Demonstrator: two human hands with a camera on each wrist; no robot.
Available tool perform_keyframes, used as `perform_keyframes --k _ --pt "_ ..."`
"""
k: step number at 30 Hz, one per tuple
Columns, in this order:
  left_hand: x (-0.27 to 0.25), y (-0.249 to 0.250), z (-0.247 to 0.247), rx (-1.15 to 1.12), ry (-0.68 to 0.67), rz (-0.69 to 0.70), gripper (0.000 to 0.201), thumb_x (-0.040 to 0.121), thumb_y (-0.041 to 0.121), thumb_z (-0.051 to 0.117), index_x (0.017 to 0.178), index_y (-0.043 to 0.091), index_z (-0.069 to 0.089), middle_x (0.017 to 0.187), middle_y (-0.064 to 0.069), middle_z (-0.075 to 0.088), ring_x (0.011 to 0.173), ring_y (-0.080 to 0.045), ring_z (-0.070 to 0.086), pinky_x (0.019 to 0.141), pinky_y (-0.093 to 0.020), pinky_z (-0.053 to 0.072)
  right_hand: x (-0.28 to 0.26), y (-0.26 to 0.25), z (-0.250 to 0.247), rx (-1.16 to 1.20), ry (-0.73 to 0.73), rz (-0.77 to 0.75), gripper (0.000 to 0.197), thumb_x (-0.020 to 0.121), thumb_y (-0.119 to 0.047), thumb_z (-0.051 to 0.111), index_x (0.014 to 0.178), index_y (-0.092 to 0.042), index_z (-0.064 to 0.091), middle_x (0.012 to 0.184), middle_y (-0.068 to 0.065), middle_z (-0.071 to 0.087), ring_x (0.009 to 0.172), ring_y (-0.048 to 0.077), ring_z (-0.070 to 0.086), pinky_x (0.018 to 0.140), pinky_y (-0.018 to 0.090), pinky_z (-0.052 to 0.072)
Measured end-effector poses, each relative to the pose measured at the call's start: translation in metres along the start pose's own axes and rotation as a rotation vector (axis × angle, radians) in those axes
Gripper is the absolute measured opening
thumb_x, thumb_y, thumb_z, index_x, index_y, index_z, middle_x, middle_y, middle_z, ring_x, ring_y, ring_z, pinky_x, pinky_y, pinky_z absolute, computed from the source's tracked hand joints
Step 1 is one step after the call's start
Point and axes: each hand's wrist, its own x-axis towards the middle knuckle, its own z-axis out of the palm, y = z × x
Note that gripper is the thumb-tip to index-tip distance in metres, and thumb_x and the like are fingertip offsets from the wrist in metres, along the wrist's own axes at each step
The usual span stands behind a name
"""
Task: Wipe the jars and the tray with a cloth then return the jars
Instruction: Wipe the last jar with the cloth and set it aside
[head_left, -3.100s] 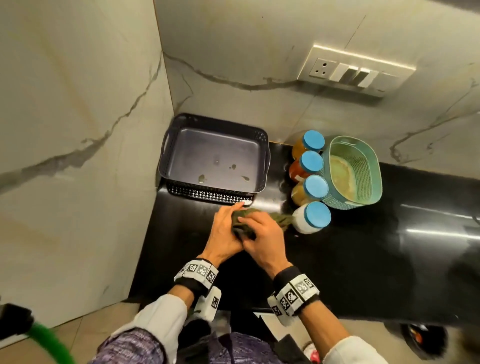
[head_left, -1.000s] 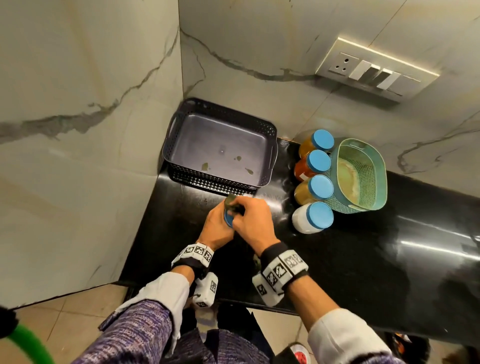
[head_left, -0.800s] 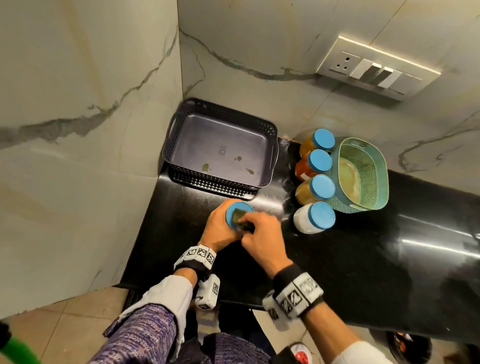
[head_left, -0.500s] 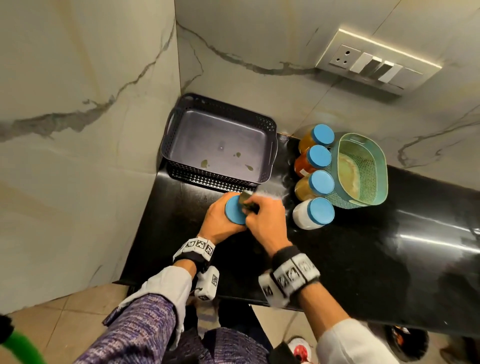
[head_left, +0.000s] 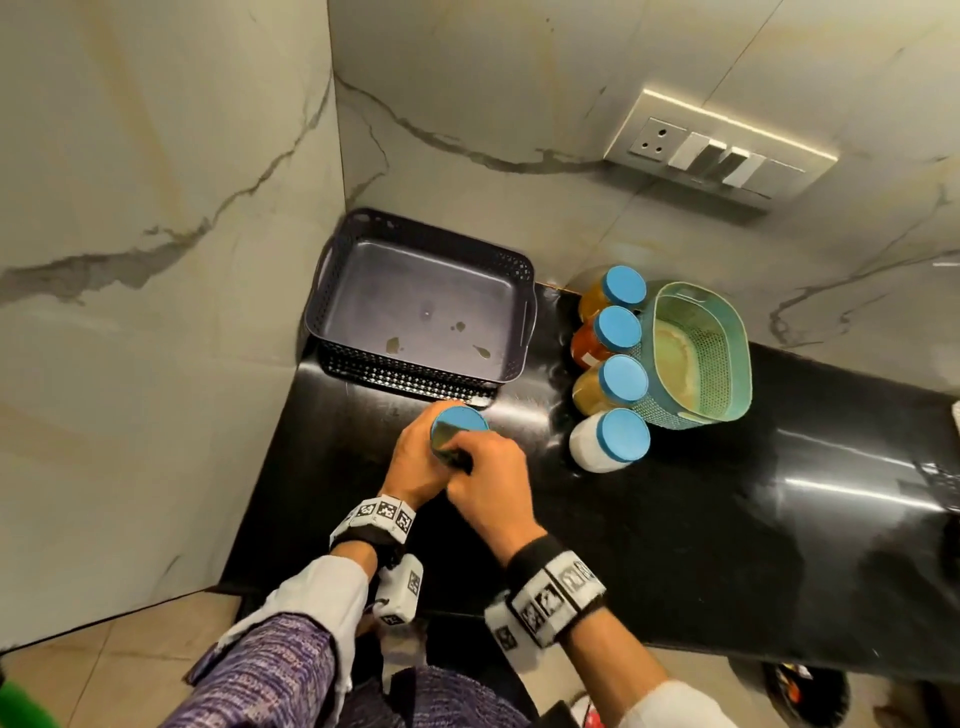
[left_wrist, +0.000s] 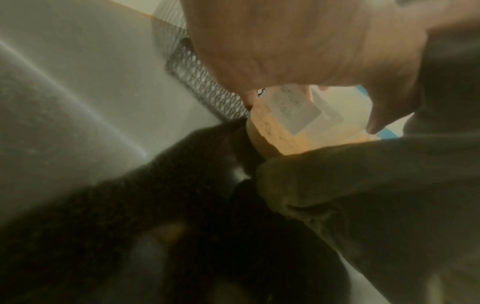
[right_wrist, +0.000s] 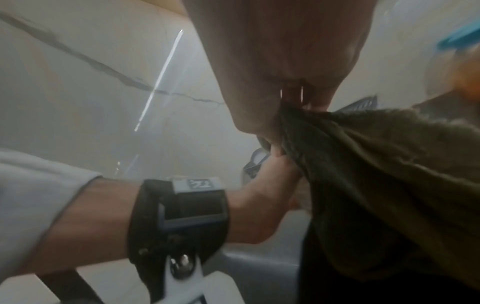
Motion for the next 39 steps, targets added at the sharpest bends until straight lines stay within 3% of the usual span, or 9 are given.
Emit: perform_keyframes --k 3,9,17,21,25,28,31,35,39 --pt "0.001 -0.001 0.001 0.055 0.064 -0.066 0.028 0.086 0.02 0.065 0.111 0.033 0.068 0.105 0.011 0.075 0.099 -0.004 0.071 0.094 -0.049 0.059 0.038 -0.007 0.0 0.08 0.055 -0.028 0.017 0.073 -0.012 0.07 0.086 -0.02 0.077 0.085 -0.005 0.078 0.08 0.016 0.072 0.074 0.033 0.057" --pt "0.006 0.016 0.001 0.146 -0.029 -0.075 0.056 0.068 0.03 0.089 0.119 0.031 0.067 0.11 0.01 0.076 0.102 -0.011 0.073 0.092 -0.043 0.06 0.033 0.024 -0.02 0.134 0.211 0.136 0.023 0.078 -0.007 0.074 0.095 -0.021 0.081 0.09 -0.005 0.08 0.084 0.014 0.072 0.081 0.03 0.057" --pt "0.017 0.08 -0.008 -0.18 0.098 -0.122 0.087 0.051 0.042 0.094 0.127 0.011 0.066 0.118 -0.005 0.074 0.108 -0.017 0.07 0.094 -0.027 0.059 0.007 0.007 -0.096 0.876 0.432 0.177 0.015 0.09 -0.002 0.076 0.089 -0.017 0.076 0.078 -0.007 0.074 0.079 0.007 0.068 0.076 0.022 0.056" --pt "0.015 0.155 -0.007 -0.465 -0.003 -0.159 0.064 0.065 0.038 0.089 0.119 0.009 0.072 0.104 -0.007 0.076 0.098 -0.025 0.071 0.081 -0.037 0.062 -0.003 -0.025 -0.126 1.039 0.441 0.041 0.01 0.088 -0.002 0.077 0.094 -0.01 0.077 0.086 0.002 0.075 0.086 0.018 0.07 0.078 0.028 0.059" --pt "0.007 0.206 -0.001 -0.589 -0.063 -0.141 0.046 0.083 0.03 0.08 0.12 0.002 0.074 0.112 -0.022 0.074 0.103 -0.032 0.071 0.099 -0.049 0.055 0.002 -0.055 -0.13 1.072 0.505 -0.048 0.012 0.09 -0.016 0.079 0.102 -0.015 0.078 0.104 0.013 0.076 0.098 0.028 0.071 0.09 0.042 0.058" --pt "0.003 0.229 0.003 -0.588 -0.024 -0.142 0.047 0.079 0.033 0.085 0.116 0.005 0.078 0.116 -0.023 0.076 0.105 -0.03 0.073 0.1 -0.046 0.057 0.006 -0.069 -0.129 1.115 0.48 -0.052 0.028 0.099 -0.028 0.069 0.123 -0.015 0.075 0.125 0.018 0.072 0.123 0.038 0.065 0.109 0.054 0.05" --pt "0.001 0.235 0.005 -0.585 0.038 -0.158 0.052 0.072 0.033 0.093 0.113 0.004 0.078 0.104 -0.016 0.079 0.096 -0.027 0.074 0.097 -0.045 0.058 0.009 -0.074 -0.129 1.19 0.39 0.113 0.028 0.103 -0.031 0.064 0.125 -0.017 0.075 0.122 0.013 0.075 0.119 0.033 0.07 0.105 0.05 0.054" --pt "0.007 0.243 0.008 -0.579 0.09 -0.121 0.059 0.063 0.038 0.094 0.11 0.006 0.079 0.105 -0.016 0.08 0.097 -0.028 0.076 0.096 -0.045 0.059 0.027 -0.078 -0.142 1.128 0.24 0.335 0.058 0.089 -0.053 0.075 0.129 -0.011 0.068 0.116 0.014 0.076 0.108 0.032 0.075 0.095 0.051 0.061" --pt "0.009 0.272 -0.004 -0.554 0.096 -0.009 0.047 0.067 0.028 0.096 0.107 0.008 0.079 0.103 -0.014 0.081 0.096 -0.026 0.076 0.094 -0.042 0.06 0.003 -0.119 -0.152 1.141 0.447 0.123 0.036 0.104 -0.043 0.06 0.129 -0.021 0.07 0.116 0.002 0.078 0.111 0.022 0.074 0.093 0.038 0.062"
